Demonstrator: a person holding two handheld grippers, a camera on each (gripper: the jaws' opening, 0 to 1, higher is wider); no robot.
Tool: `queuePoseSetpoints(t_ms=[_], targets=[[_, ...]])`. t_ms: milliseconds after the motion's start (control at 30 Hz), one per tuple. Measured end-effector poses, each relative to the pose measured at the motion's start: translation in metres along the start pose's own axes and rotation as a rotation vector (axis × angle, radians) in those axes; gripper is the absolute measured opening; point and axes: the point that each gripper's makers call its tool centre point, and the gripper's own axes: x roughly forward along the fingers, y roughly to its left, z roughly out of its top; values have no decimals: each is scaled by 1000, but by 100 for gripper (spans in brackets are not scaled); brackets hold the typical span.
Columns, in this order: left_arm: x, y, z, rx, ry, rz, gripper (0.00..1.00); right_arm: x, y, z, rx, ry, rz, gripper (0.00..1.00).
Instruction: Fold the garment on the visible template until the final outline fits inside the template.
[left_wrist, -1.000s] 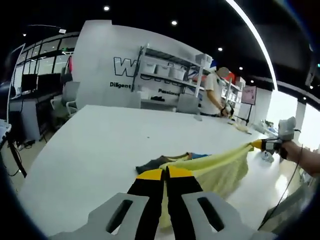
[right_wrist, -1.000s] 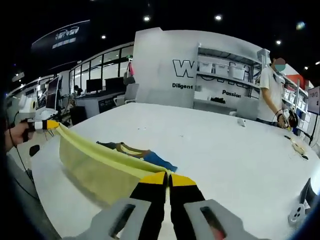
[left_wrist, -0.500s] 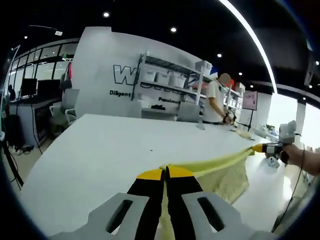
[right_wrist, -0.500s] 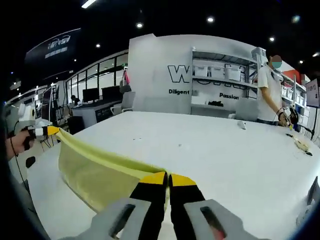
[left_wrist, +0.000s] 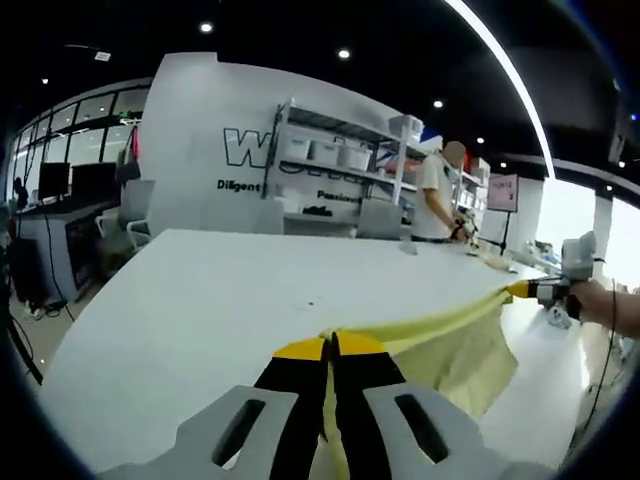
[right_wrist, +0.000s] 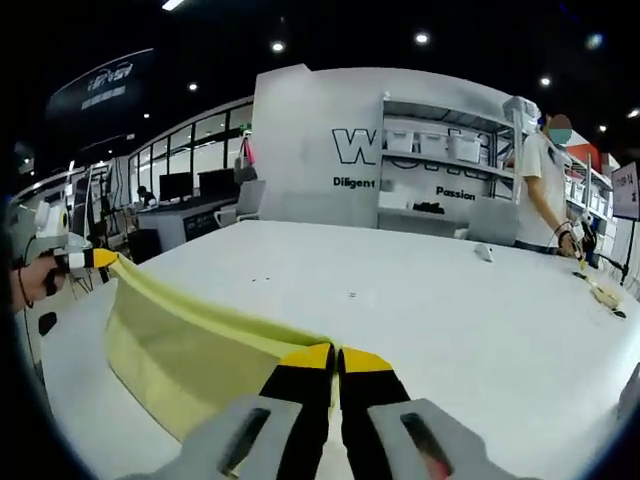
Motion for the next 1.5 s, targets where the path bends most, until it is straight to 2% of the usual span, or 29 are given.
queuePoseSetpoints(t_ms=[133, 300, 500, 567, 633, 700, 800, 933, 1067, 1167, 1300, 1433, 1500], targets=[[15, 8, -14, 21, 41, 11, 0, 16, -1, -8, -3, 33, -6, 0], [32, 16, -34, -5, 89, 27, 0, 31, -4, -20, 5, 73, -25, 0], [43, 22, -51, -8, 140, 42, 0, 45, -5, -32, -13, 111, -25, 0], [47, 25, -60, 1, 180, 48, 0, 48, -6, -38, -13, 129, -25, 0], [50, 24, -65, 9, 198, 43, 0, 52, -7, -49, -7, 177, -32, 0], [53, 26, -72, -8, 219, 48, 0, 55, -8, -52, -3, 190, -29, 0], [56, 28, -76, -14, 242, 57, 0, 60, -8, -56, -10, 212, -27, 0], [63, 29, -84, 14, 278, 60, 0, 70, -10, -73, -21, 272, -31, 0], [66, 30, -89, 33, 300, 57, 0, 73, -11, -78, -37, 287, -29, 0], [67, 37, -100, 31, 335, 81, 0, 74, -11, -88, -13, 310, -28, 0], [70, 37, -104, 76, 349, 81, 0, 78, -11, -93, -38, 328, -20, 0], [72, 37, -108, 77, 365, 85, 0, 80, -11, -99, -100, 360, -10, 0], [73, 38, -111, 84, 374, 88, 0, 83, -11, -100, -101, 364, -13, 0]])
